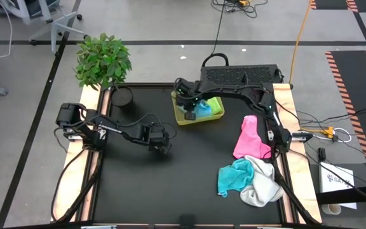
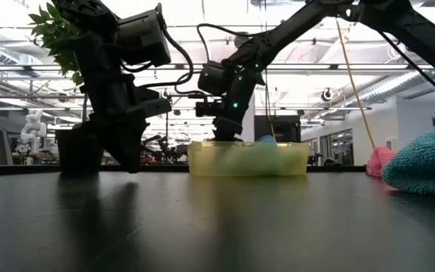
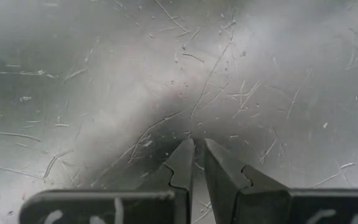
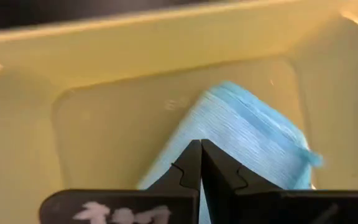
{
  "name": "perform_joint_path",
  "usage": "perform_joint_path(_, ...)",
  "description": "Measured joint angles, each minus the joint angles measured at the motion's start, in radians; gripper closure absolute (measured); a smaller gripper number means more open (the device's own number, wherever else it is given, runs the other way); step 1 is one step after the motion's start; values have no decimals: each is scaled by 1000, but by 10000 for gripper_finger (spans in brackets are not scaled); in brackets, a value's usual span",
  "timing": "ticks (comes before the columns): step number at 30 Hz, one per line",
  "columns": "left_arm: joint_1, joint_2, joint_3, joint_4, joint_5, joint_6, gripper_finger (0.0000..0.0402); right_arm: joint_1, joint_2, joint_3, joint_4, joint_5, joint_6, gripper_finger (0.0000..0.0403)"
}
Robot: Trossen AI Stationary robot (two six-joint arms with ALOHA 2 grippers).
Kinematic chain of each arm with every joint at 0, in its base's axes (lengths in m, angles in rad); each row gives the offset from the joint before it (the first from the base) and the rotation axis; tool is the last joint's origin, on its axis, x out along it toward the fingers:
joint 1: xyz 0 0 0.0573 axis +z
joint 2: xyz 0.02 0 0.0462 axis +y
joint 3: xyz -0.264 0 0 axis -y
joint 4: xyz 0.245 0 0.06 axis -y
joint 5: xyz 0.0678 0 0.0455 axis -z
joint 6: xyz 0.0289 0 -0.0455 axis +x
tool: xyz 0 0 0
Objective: Fold microfiber towels
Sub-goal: Put the left blue microfiber cloth into the bin
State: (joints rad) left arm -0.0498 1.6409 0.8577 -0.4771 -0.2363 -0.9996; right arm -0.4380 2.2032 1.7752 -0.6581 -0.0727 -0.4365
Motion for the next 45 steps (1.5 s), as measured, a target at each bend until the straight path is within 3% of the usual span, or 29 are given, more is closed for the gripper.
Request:
perform_joint_path(16,0,0,0,-4,0,7,366,-139,-3,-1,-42,106,6,403)
perform_joint_path(21,0,0,0,-20,0,18,366,-159,-4,-1,-109,203,-3,403)
perform_joint_path(28,0,0,0,-27,0,29,366,-176,-44,-2,-106,208,11,403)
perform_joint_path(37,0,0,0,-28,0,30,366,-142,-202,-1,-201,100,94,403)
perform_joint_path(40,0,0,0,-28,0,29,366,-130,-221,-1,-289,6,128,403)
perform_joint_path(45,0,0,0,-28,0,29,366,-102,-223,-20,-361,-8,112,403)
